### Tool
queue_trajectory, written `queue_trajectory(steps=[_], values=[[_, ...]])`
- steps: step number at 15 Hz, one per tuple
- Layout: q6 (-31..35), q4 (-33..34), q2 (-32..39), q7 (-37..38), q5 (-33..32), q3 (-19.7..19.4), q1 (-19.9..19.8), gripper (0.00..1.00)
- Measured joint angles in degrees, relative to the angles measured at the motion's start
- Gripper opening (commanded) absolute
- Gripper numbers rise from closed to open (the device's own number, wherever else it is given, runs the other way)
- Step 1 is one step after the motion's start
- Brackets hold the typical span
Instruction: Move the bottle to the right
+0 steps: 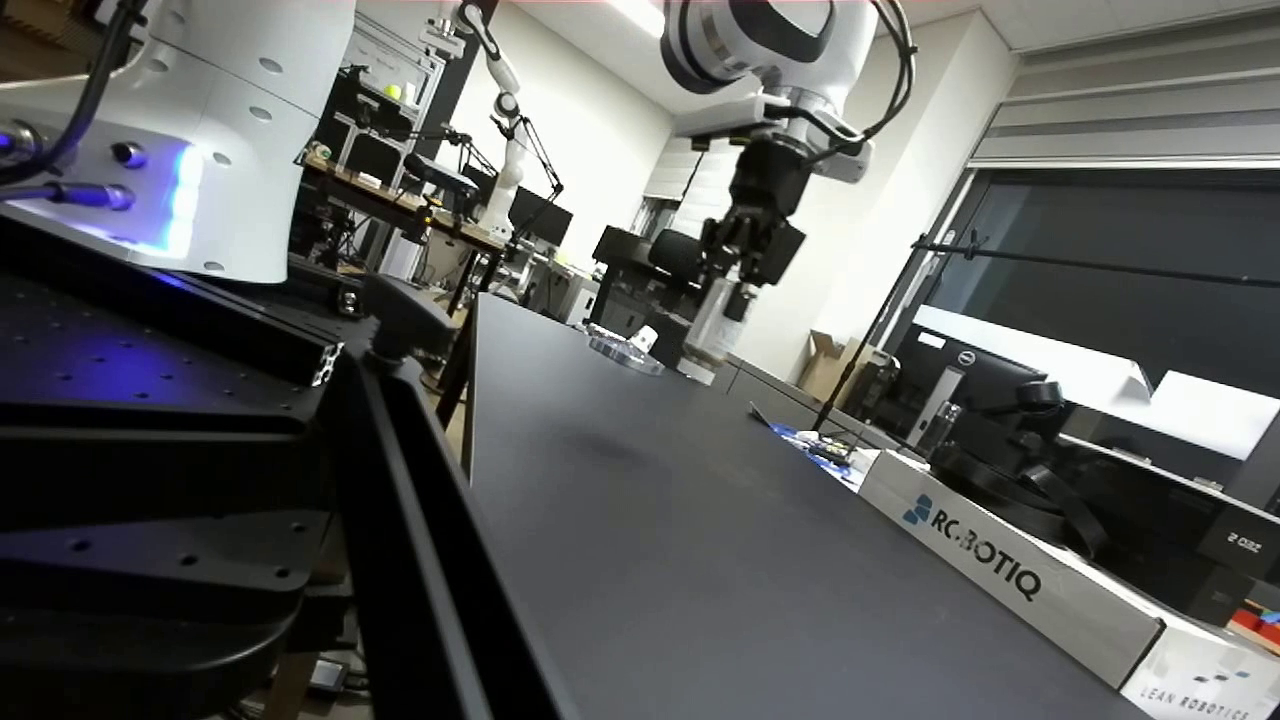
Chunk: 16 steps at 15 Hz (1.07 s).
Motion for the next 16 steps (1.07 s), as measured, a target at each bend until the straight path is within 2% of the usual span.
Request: queue_trajectory(steps=[4, 8, 12, 16], values=[[0.29, 12.09, 11.42, -1.29, 4.84, -3.98, -3.46, 0.30], [1.32, 23.97, 21.66, -0.53, 8.20, -6.20, -6.74, 0.30], [1.93, 33.08, 30.81, 2.08, 10.91, -6.69, -8.95, 0.30], [1.83, 39.51, 38.02, 4.97, 11.92, -6.74, -9.75, 0.30]])
